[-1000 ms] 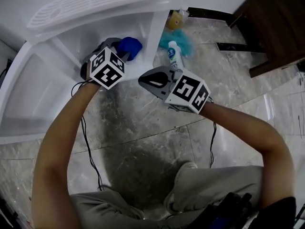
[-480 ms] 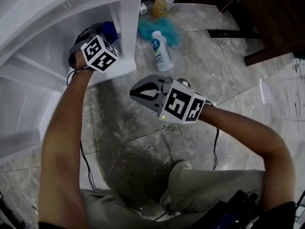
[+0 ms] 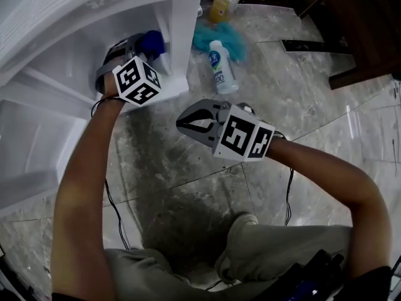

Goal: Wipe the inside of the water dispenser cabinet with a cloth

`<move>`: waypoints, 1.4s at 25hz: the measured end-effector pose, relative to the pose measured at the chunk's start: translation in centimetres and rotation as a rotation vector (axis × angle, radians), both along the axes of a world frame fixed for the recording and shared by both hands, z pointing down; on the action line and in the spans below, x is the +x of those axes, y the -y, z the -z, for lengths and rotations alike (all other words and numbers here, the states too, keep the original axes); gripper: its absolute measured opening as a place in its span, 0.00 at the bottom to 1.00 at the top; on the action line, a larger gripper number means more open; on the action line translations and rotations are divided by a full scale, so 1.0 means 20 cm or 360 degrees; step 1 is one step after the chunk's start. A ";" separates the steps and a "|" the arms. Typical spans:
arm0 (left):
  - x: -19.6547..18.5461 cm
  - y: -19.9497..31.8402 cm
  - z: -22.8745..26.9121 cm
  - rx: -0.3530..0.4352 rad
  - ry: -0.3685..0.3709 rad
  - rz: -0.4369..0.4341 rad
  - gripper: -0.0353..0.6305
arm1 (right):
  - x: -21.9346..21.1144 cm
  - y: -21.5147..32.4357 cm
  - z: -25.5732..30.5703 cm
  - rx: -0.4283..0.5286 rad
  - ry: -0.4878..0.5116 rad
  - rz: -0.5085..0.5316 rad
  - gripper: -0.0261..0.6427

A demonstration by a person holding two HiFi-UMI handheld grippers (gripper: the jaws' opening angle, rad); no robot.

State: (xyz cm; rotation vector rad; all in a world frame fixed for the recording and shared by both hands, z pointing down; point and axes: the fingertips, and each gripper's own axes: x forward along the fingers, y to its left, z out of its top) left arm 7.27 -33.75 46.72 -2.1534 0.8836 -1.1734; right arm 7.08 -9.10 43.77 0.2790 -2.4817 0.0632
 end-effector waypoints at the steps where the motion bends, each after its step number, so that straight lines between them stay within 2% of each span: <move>1: 0.00 0.00 0.00 -0.0012 0.0008 -0.0008 0.24 | -0.01 0.00 -0.01 -0.0006 -0.0001 0.0012 0.04; 4: 0.01 0.06 0.00 0.0005 0.0030 0.0002 0.24 | -0.03 -0.02 -0.03 -0.0018 -0.0012 0.0038 0.04; 9: 0.00 0.18 0.00 -0.0019 -0.0021 0.0137 0.23 | -0.06 -0.04 -0.05 -0.0036 -0.0017 0.0042 0.04; 13: -0.01 0.16 0.00 -0.0064 -0.0056 0.0119 0.23 | -0.03 -0.08 -0.07 -0.0026 -0.0096 0.0080 0.04; 16: 0.00 0.10 0.02 -0.0069 -0.0145 0.0063 0.23 | -0.02 -0.08 -0.08 -0.0026 -0.0109 0.0083 0.04; 18: 0.01 0.05 0.07 -0.0054 -0.0273 0.0005 0.23 | -0.02 -0.08 -0.06 -0.0020 -0.0103 0.0079 0.04; 21: 0.00 0.00 0.20 -0.0038 -0.0563 -0.0029 0.23 | -0.05 -0.07 -0.04 -0.0005 -0.0093 0.0092 0.04; 25: -0.04 -0.01 0.49 -0.0001 -0.1002 0.0067 0.23 | -0.05 -0.06 -0.02 0.0011 -0.0097 0.0101 0.04; 29: -0.09 0.02 0.74 0.0070 -0.1326 0.0163 0.23 | -0.06 -0.10 -0.01 0.0028 -0.0112 0.0132 0.04; 32: -0.06 -0.01 0.92 0.0150 -0.1510 0.0086 0.23 | -0.06 -0.13 -0.02 0.0045 -0.0133 0.0159 0.04; 35: -0.03 -0.06 1.05 0.0137 -0.1733 0.0013 0.23 | -0.06 -0.13 -0.02 0.0043 -0.0126 0.0167 0.04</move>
